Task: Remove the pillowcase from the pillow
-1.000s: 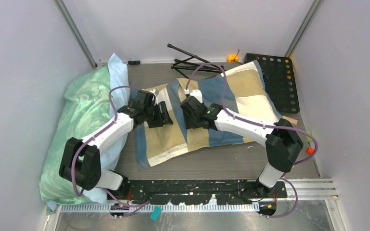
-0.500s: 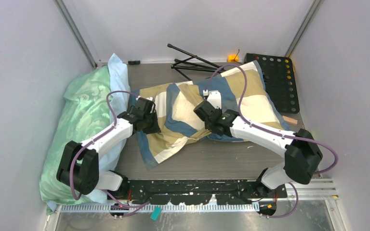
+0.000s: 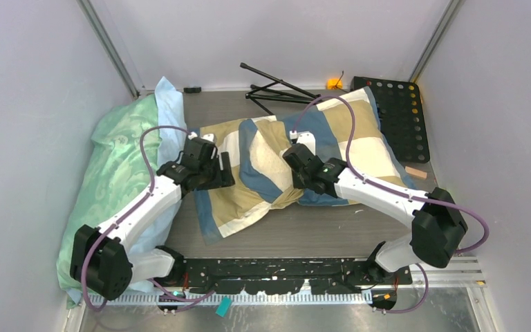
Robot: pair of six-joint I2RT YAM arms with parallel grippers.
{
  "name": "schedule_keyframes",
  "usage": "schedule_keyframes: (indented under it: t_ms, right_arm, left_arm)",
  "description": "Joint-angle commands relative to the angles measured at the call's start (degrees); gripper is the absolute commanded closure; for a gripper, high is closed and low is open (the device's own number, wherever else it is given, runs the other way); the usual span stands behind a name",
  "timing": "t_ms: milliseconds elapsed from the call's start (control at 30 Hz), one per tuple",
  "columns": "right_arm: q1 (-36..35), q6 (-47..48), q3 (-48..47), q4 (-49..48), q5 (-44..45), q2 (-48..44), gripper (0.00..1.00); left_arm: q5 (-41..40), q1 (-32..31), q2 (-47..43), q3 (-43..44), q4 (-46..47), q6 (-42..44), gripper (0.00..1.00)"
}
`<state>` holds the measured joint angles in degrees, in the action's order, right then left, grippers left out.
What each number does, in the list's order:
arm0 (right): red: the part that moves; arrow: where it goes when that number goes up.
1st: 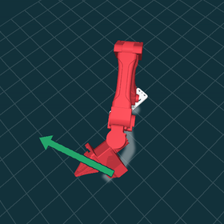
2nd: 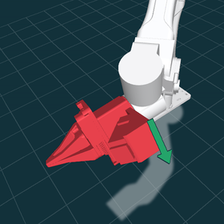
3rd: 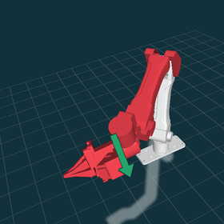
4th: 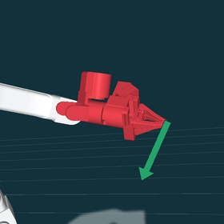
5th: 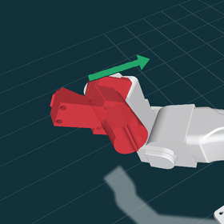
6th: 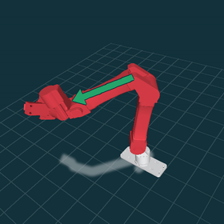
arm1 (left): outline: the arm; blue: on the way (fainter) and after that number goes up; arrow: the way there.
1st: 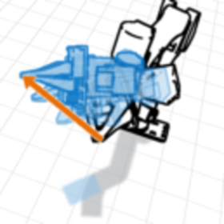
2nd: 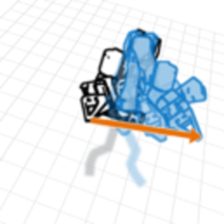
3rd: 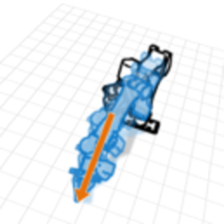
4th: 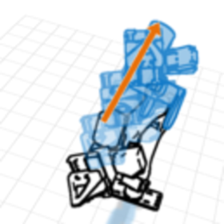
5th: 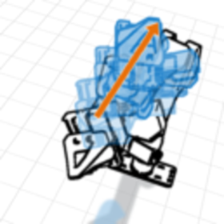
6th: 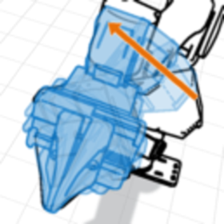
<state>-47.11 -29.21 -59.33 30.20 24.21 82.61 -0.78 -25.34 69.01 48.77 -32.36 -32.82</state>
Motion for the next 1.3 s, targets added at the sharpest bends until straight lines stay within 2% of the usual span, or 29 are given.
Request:
schedule_keyframes:
  t_ms: [0,167,200,233,433,500,633,767,800,933,1033,1100,1200,1267]
  right_arm:
    - [0.31,1.20,0.01,-3.19,-3.07,-1.40,0.99]
    - [0.27,1.27,0.02,-3.32,-4.18,-1.22,0.99]
    - [0.27,1.31,0.00,-3.20,-4.39,-1.29,0.99]
    - [0.28,1.30,0.00,-3.11,-4.47,-1.37,0.99]
    - [0.10,1.33,0.53,-2.78,-4.71,-2.41,0.99]
    - [0.05,1.30,0.77,-2.76,-4.74,-3.07,0.99]
    - [0.05,1.38,1.36,-2.78,-3.27,-3.72,0.99]
    - [0.06,-0.61,0.11,0.53,2.80,-2.26,1.00]
    - [0.13,-1.04,-0.43,1.39,4.10,-1.75,1.00]
    - [0.02,-0.86,-2.76,2.88,2.66,-0.68,0.96]
    - [-0.82,0.48,-6.36,4.01,-1.01,-0.60,0.86]
    - [-1.63,1.13,-8.87,3.91,-2.99,-0.62,0.75]
    - [-2.87,1.35,-11.77,2.54,-6.09,0.15,0.53]
    - [-3.91,0.96,-13.74,1.38,-7.58,1.68,0.42]
  left_arm:
    - [-0.19,-4.47,-0.84,8.88,-0.83,0.56,0.24]
    - [-3.43,-7.99,6.86,18.21,-1.74,0.64,0.18]
    - [-3.97,-8.23,8.86,19.53,-1.82,0.09,0.09]
    - [-4.38,-8.34,10.25,20.74,-1.69,-0.21,0.07]
    - [-8.29,-8.49,17.91,25.75,-2.28,-1.37,0.07]
    - [-11.32,-8.44,19.39,26.15,-3.52,-1.37,0.17]
    - [-16.50,-8.07,17.59,20.78,-0.90,-1.50,0.60]
    - [-15.27,-4.51,13.11,10.37,3.39,-2.89,0.96]
    - [-14.29,-3.37,12.22,8.34,4.04,-2.94,1.00]
    - [-9.52,-0.80,9.14,0.99,7.95,-2.43,1.00]
    - [-3.98,-0.81,8.19,-2.74,11.78,-2.62,1.00]
    - [-1.64,-0.77,8.23,-4.35,13.52,-2.52,1.00]
    - [0.44,-0.85,8.78,-5.85,14.93,-2.13,1.00]
    - [3.94,-0.81,9.02,-6.92,16.59,-1.28,1.00]
